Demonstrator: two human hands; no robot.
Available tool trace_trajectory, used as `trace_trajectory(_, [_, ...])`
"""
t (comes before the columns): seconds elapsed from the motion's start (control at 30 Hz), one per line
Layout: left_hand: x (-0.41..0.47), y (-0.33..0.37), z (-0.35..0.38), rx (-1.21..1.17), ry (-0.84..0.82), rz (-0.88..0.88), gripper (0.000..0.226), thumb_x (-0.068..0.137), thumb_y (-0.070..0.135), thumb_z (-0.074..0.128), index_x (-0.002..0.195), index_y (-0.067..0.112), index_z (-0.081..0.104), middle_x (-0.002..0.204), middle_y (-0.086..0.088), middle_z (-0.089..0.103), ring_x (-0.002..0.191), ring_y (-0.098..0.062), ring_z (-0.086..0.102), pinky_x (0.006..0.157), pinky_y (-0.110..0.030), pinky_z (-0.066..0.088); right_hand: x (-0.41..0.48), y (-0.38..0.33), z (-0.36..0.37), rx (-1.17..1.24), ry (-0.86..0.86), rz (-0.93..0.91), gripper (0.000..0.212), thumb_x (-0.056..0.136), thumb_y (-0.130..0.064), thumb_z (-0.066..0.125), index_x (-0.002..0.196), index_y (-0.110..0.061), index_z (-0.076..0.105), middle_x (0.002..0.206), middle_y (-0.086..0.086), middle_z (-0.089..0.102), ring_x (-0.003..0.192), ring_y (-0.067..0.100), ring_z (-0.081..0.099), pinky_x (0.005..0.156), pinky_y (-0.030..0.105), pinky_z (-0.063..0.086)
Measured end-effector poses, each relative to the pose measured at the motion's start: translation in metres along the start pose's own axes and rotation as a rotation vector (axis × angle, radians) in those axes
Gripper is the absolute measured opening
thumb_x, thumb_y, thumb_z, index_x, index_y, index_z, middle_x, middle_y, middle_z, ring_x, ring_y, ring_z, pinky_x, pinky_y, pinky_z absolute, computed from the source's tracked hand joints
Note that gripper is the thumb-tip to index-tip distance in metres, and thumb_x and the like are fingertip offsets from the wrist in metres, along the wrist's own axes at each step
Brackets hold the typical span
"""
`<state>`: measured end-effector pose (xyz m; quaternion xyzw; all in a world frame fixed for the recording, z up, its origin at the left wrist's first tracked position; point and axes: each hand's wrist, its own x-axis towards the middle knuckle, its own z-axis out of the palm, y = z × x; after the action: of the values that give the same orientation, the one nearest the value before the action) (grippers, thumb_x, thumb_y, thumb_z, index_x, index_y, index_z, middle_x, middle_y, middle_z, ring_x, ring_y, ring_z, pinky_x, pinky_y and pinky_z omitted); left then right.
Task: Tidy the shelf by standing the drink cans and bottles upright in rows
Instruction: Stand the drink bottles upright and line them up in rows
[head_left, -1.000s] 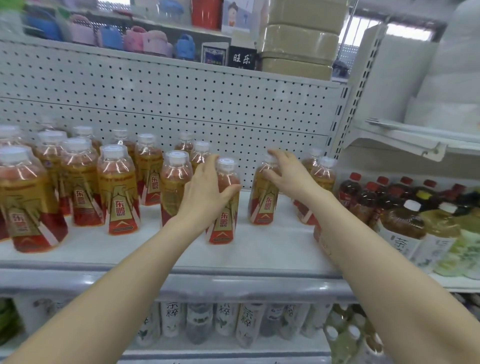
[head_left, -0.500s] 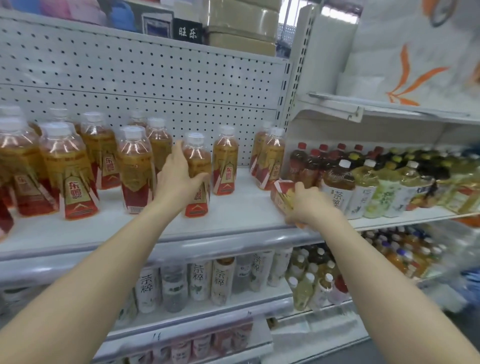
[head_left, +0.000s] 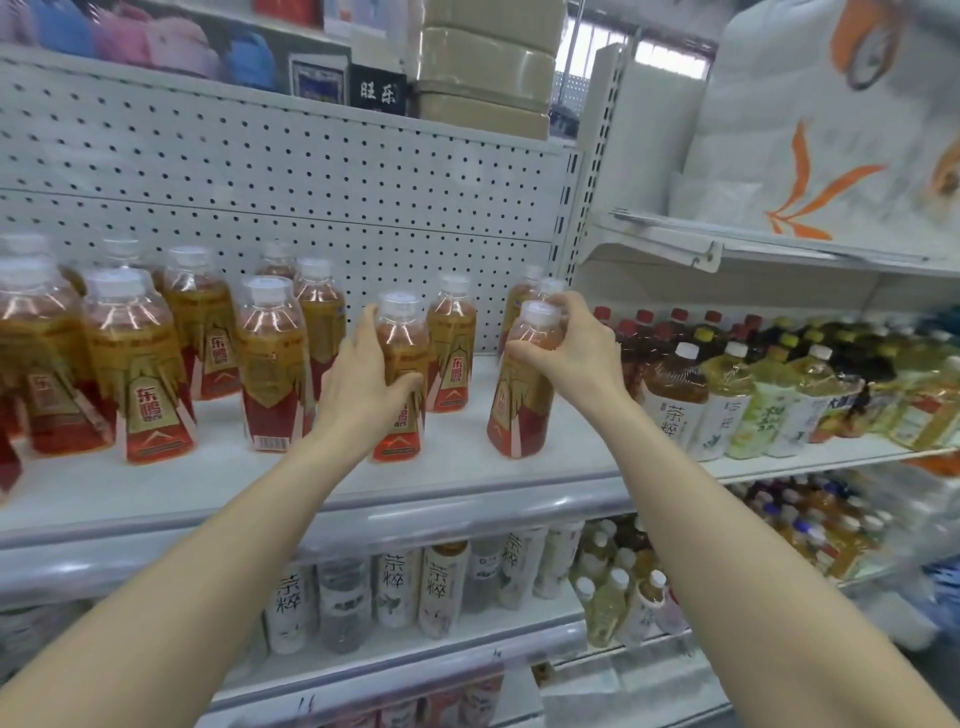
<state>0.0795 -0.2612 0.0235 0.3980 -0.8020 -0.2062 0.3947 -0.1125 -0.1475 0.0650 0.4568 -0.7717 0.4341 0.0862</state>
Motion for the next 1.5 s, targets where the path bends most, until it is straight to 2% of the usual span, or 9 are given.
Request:
trace_trajectory(0.2, [0.005,-0.013,-0.005,0.011,0.052,-0.016,0.093,0.085,0.032,0.075,0.155,0.021,0.015,0.149,-0.008,0.043,0.131,-0.030,0.048,0.102,-0.046,0.043,0.012,-0.002,0.031,-0.032,0.021,-0.044,0.071,0.076,-0.054,0.075,0.135,-0.027,0.046,0.128,-0.003,0.061,0.116,0.019,0.058,0.100,0.044,0.045])
trace_trajectory(0.33, [-0.001,-0.007,0.001,0.100,0.176,0.065,0.091,0.085,0.020,0.075,0.155,0.013,0.016,0.158,-0.010,0.023,0.145,-0.027,0.025,0.116,-0.040,0.028,0.009,0.009,0.034,0.004,0.009,-0.078,0.059,0.088,-0.062,0.057,0.136,-0.032,0.042,0.126,-0.004,0.060,0.112,0.019,0.058,0.096,0.044,0.048])
trace_trajectory(0.5, [-0.006,0.014,0.019,0.180,0.329,0.336,0.072,0.085,0.014,0.071,0.146,0.006,0.034,0.150,-0.015,0.031,0.142,-0.032,0.028,0.117,-0.044,0.029,0.013,0.046,0.017,0.068,0.148,-0.032,0.038,0.104,-0.037,0.041,0.139,-0.024,0.045,0.102,-0.009,0.062,0.092,0.013,0.060,0.085,0.038,0.048])
trace_trajectory(0.67, [0.003,0.047,0.049,0.133,0.202,0.428,0.058,0.090,0.028,0.067,0.141,0.012,0.047,0.143,-0.008,0.044,0.133,-0.025,0.040,0.113,-0.039,0.036,0.051,0.090,0.007,0.023,0.063,0.069,0.050,0.099,-0.029,0.054,0.146,-0.023,0.037,0.124,0.002,0.060,0.110,0.022,0.059,0.093,0.041,0.048])
trace_trajectory(0.77, [0.011,0.066,0.069,0.086,0.153,0.332,0.072,0.088,0.039,0.067,0.148,0.014,0.036,0.149,-0.005,0.036,0.138,-0.023,0.034,0.114,-0.034,0.031,0.077,0.094,0.012,0.036,-0.018,0.033,0.066,0.094,-0.038,0.063,0.150,-0.027,0.029,0.136,0.006,0.056,0.123,0.027,0.054,0.102,0.050,0.047])
trace_trajectory(0.93, [0.020,0.078,0.096,0.003,0.108,0.123,0.091,0.084,0.047,0.071,0.154,0.021,0.020,0.153,-0.001,0.034,0.137,-0.019,0.038,0.107,-0.032,0.035,0.105,0.097,0.036,0.055,-0.163,-0.061,0.092,0.084,-0.046,0.072,0.153,-0.033,0.013,0.141,0.010,0.050,0.126,0.032,0.051,0.099,0.046,0.045])
trace_trajectory(1.2, [0.023,0.081,0.109,0.034,0.224,0.045,0.077,0.083,0.040,0.073,0.146,0.020,0.034,0.133,0.000,0.054,0.119,-0.018,0.052,0.098,-0.032,0.042,0.119,0.122,0.035,0.004,-0.104,-0.147,0.081,0.085,-0.042,0.069,0.146,-0.035,0.015,0.136,0.013,0.046,0.119,0.038,0.052,0.095,0.048,0.045])
trace_trajectory(1.33, [0.024,0.085,0.111,0.036,0.246,0.017,0.077,0.084,0.039,0.073,0.147,0.020,0.034,0.135,0.000,0.053,0.121,-0.018,0.051,0.097,-0.028,0.039,0.116,0.131,0.023,-0.095,-0.079,-0.204,0.076,0.084,-0.045,0.068,0.140,-0.032,0.020,0.122,0.012,0.051,0.104,0.034,0.059,0.080,0.042,0.054])
trace_trajectory(1.5, [0.026,0.087,0.108,0.021,0.215,0.011,0.074,0.083,0.038,0.074,0.144,0.020,0.037,0.134,0.002,0.053,0.119,-0.017,0.052,0.091,-0.024,0.037,0.110,0.131,0.019,-0.096,-0.060,-0.198,0.073,0.082,-0.048,0.069,0.138,-0.033,0.023,0.121,0.011,0.054,0.102,0.034,0.060,0.074,0.035,0.043])
